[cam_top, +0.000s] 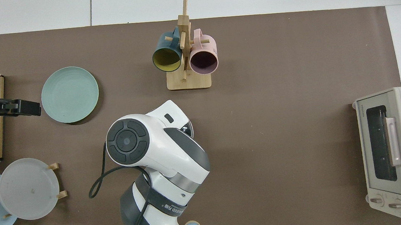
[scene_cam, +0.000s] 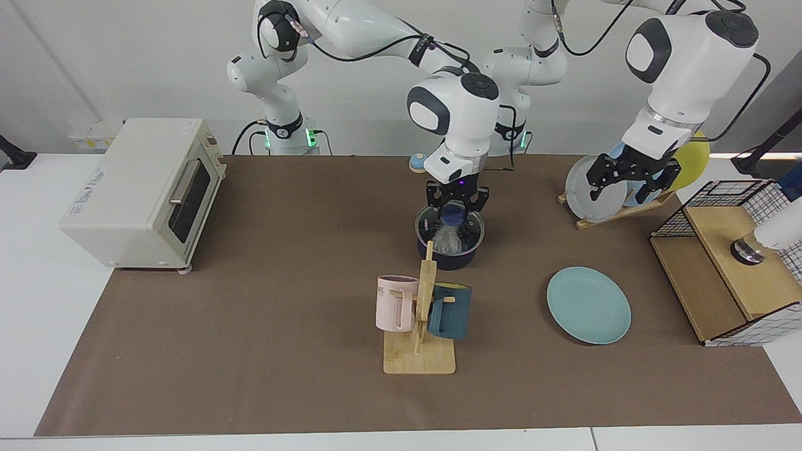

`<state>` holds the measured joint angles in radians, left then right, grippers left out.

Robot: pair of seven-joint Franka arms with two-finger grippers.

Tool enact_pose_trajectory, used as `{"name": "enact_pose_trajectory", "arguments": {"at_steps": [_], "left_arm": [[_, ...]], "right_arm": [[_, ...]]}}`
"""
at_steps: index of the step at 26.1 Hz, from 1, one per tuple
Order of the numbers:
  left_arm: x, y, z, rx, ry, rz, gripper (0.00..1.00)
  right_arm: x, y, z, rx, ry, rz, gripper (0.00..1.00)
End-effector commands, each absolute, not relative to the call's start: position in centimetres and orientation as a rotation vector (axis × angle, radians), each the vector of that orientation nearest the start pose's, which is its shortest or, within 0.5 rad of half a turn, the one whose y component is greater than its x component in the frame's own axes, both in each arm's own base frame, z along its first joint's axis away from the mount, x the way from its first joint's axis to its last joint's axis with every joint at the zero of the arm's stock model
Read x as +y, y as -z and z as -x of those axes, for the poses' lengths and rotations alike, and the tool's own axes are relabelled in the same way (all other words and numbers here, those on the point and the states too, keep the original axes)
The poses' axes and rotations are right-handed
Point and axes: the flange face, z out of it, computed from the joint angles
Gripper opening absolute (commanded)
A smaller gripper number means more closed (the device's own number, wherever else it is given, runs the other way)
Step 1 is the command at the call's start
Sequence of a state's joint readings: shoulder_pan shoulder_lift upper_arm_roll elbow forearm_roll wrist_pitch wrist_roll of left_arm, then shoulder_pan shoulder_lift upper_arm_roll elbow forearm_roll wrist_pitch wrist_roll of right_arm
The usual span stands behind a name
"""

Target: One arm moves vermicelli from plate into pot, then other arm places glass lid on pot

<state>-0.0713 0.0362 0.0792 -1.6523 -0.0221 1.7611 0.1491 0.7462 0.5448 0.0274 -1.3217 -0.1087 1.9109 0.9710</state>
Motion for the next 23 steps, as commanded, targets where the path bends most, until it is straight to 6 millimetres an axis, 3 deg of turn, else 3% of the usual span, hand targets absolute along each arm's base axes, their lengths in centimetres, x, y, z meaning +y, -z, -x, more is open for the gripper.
{"name": "enact_pose_trajectory", "arguments": {"at_steps": [1, 12, 23], "left_arm": [[0.5, -58.9, -57.6, 0.235, 0.135, 3.166, 1.00], [-0.4, -59.1, -57.5, 0.242, 0.125, 3.157, 1.00], [-0.6, -59.1, -57.5, 0.252, 0.123, 3.157, 1.00]], "right_arm": [[49.3, -42.0, -52.2, 0.299, 0.172, 3.127, 0.00], [49.4, -40.6, -51.2, 0.311, 0.122, 3.134, 0.00], [49.6, -40.8, -50.5, 0.341, 0.077, 3.131, 0.00]]}}
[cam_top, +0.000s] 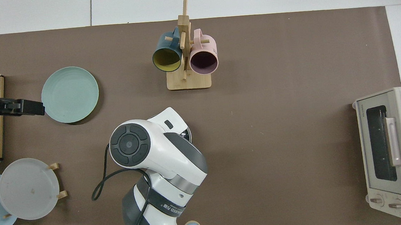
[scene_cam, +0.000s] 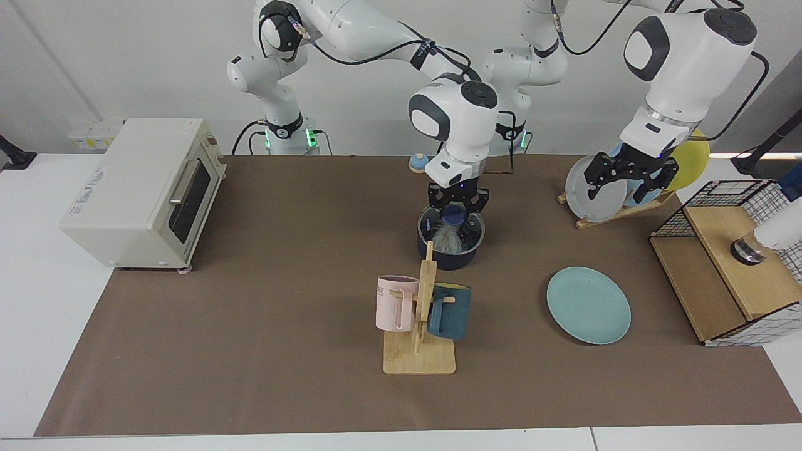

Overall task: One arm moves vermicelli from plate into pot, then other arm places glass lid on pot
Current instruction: 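Lower the glass lid onto the saucepan with the right gripper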

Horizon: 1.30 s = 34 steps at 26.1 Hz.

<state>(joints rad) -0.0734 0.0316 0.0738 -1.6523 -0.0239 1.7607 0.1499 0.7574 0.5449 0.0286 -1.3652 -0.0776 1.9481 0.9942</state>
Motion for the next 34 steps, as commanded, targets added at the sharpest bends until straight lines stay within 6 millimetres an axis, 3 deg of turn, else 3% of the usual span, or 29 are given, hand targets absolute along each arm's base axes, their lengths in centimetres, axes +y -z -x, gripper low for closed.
{"name": "enact_pose_trajectory", "arguments": {"at_steps": [1, 13, 14, 15, 17, 18, 23, 29, 34], "left_arm": [[-0.6, -59.0, -57.5, 0.252, 0.121, 3.157, 1.00], [-0.7, -59.1, -57.4, 0.255, 0.113, 3.158, 1.00], [-0.8, -59.1, -57.4, 0.257, 0.113, 3.157, 1.00], [-0.8, -59.1, -57.4, 0.257, 0.116, 3.157, 1.00], [-0.8, -59.1, -57.4, 0.257, 0.116, 3.157, 1.00], [-0.8, -59.1, -57.4, 0.257, 0.116, 3.157, 1.00], [-0.6, -59.1, -57.4, 0.252, 0.116, 3.157, 1.00], [-0.8, -59.1, -57.4, 0.257, 0.118, 3.157, 1.00], [-1.1, -59.1, -57.4, 0.264, 0.116, 3.157, 1.00]], "right_arm": [[49.5, -40.8, -50.6, 0.343, 0.077, 3.131, 0.00], [49.4, -40.8, -50.6, 0.324, 0.090, 3.145, 0.02], [49.4, -40.8, -50.6, 0.324, 0.092, 3.144, 0.17], [49.3, -41.0, -50.7, 0.328, 0.091, 3.140, 0.39], [49.2, -41.3, -50.9, 0.340, 0.099, 3.132, 0.95], [49.2, -41.6, -51.0, 0.345, 0.101, 3.129, 1.00], [48.2, -44.0, -51.6, 0.372, 0.123, 3.096, 1.00], [45.5, -47.3, -52.3, 0.423, 0.145, 3.097, 1.00], [38.9, -52.5, -54.8, 0.507, 0.161, 3.066, 1.00]]}}
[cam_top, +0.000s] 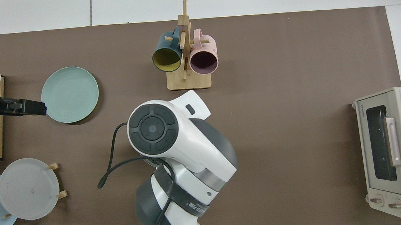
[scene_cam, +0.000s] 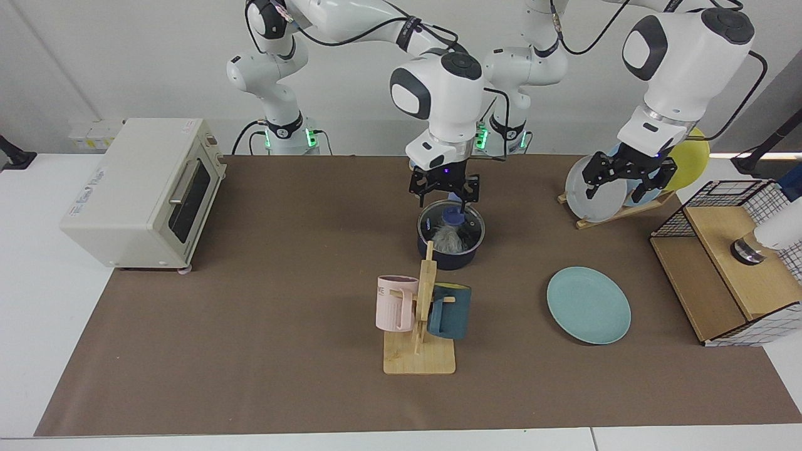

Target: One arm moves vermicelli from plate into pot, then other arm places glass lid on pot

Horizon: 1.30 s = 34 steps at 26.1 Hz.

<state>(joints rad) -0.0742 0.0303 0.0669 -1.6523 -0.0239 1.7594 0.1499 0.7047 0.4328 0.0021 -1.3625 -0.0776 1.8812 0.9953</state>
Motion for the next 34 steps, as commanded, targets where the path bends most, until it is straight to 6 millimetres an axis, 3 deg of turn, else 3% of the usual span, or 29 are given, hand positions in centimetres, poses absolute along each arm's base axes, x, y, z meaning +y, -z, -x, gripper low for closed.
{"name": "enact_pose_trajectory", "arguments": {"at_steps": [1, 5, 11, 22, 28, 34], "left_arm": [[-1.0, -59.1, -57.4, 0.265, 0.115, 3.155, 1.00], [-1.0, -59.1, -57.4, 0.265, 0.115, 3.155, 1.00], [-1.1, -59.1, -57.4, 0.264, 0.116, 3.157, 1.00], [-1.1, -59.1, -57.4, 0.264, 0.116, 3.157, 1.00], [-1.0, -59.1, -57.4, 0.265, 0.115, 3.155, 1.00], [-1.1, -59.1, -57.4, 0.264, 0.116, 3.157, 1.00]], "right_arm": [[37.6, -53.4, -55.0, 0.498, 0.158, 3.074, 1.00], [30.6, -56.1, -56.2, 0.465, 0.096, 3.131, 1.00], [20.3, -57.7, -56.8, 0.396, 0.019, 3.193, 1.00], [5.9, -58.2, -58.9, 0.265, -0.003, 3.206, 1.00], [2.7, -57.9, -59.2, 0.299, 0.048, 3.200, 1.00], [0.1, -57.1, -58.6, 0.189, 0.073, 3.192, 1.00]]}}
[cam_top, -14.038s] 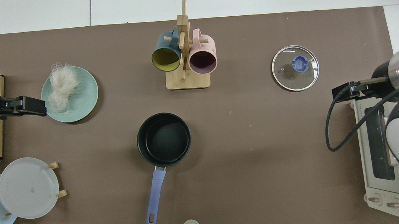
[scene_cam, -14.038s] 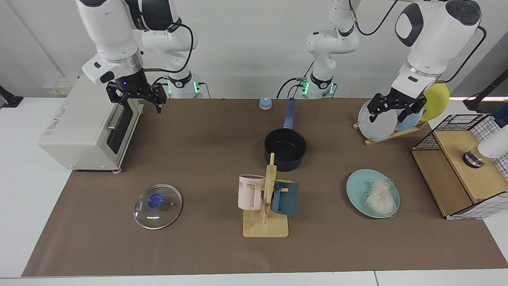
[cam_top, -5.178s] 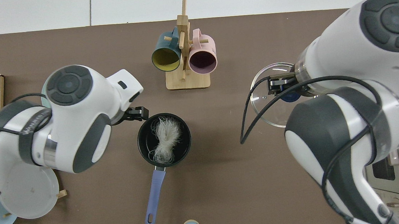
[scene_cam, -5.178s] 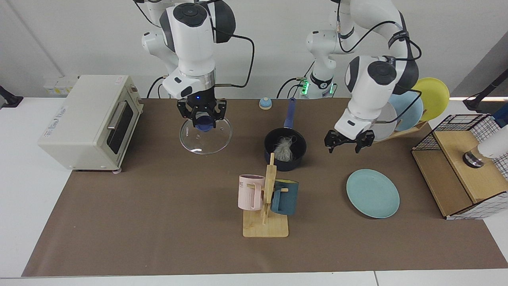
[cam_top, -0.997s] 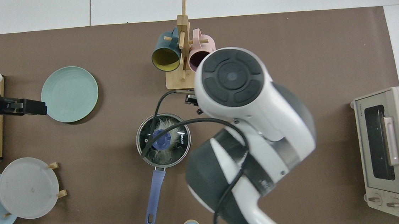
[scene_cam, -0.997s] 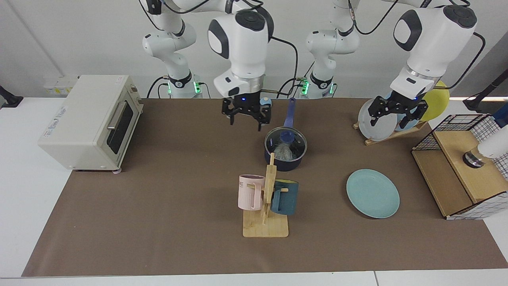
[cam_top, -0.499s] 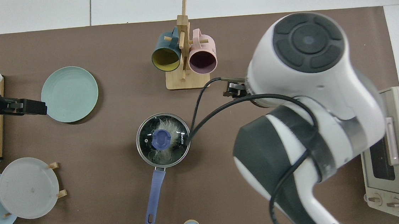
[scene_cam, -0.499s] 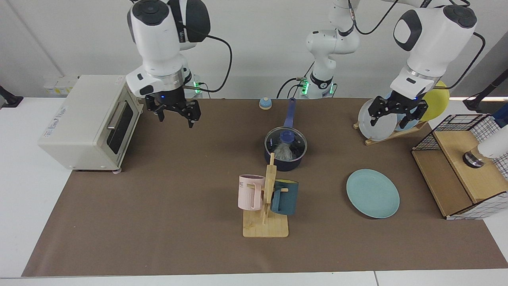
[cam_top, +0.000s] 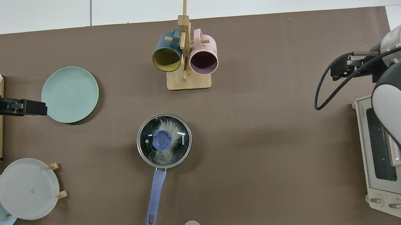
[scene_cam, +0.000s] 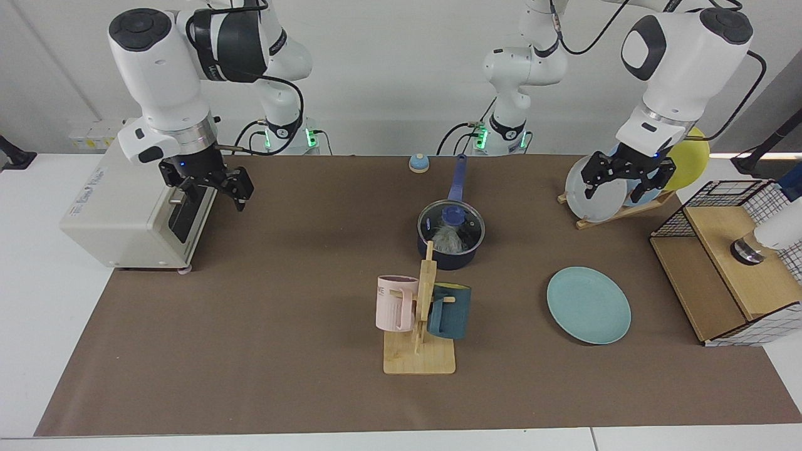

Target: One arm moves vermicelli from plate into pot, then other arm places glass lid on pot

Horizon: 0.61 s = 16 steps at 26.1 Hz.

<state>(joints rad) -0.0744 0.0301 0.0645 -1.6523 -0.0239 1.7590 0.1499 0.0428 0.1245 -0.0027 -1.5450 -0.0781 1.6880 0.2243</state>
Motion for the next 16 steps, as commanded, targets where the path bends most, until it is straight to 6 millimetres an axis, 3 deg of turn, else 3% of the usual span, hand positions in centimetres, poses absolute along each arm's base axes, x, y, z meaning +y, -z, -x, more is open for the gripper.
{"name": "enact_pose_trajectory", "arguments": {"at_steps": [1, 8, 12, 16], "left_arm": [[-1.0, -59.1, -57.4, 0.265, 0.115, 3.155, 1.00], [-1.1, -59.1, -57.4, 0.264, 0.116, 3.157, 1.00], [-1.1, -59.1, -57.4, 0.264, 0.116, 3.157, 1.00], [-1.0, -59.1, -57.4, 0.265, 0.115, 3.155, 1.00]], "right_arm": [[0.0, -57.0, -58.4, 0.186, 0.066, 3.192, 1.00], [0.0, -57.5, -55.6, 0.164, 0.058, 3.196, 1.00], [-0.2, -57.7, -55.1, 0.002, 0.018, 3.200, 1.00], [-0.1, -57.6, -54.9, -0.016, -0.019, 3.200, 1.00]]}}
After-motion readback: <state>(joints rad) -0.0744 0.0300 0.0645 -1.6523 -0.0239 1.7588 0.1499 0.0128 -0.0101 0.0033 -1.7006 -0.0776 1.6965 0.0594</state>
